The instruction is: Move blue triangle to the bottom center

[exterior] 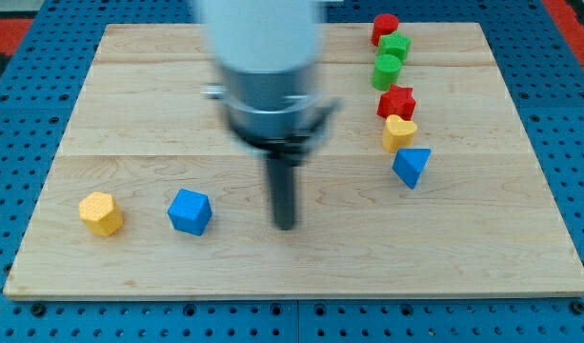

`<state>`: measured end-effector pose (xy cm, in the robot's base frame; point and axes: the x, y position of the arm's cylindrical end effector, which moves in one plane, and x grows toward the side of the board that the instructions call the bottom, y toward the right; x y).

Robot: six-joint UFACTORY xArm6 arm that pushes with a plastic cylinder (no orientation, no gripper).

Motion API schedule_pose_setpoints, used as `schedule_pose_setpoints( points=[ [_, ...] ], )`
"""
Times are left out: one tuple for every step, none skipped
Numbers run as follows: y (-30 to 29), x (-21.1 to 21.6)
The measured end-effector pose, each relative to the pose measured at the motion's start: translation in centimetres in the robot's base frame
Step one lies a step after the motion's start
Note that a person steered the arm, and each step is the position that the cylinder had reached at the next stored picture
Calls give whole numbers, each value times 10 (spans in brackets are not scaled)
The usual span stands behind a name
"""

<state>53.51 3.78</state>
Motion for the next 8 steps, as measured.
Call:
schedule_pose_setpoints(
  points=[
    [111, 4],
    [215, -27],
    [238, -83],
    [197, -83],
    [136, -56],
    [134, -66],
    [116, -84],
    [60, -69]
  ],
)
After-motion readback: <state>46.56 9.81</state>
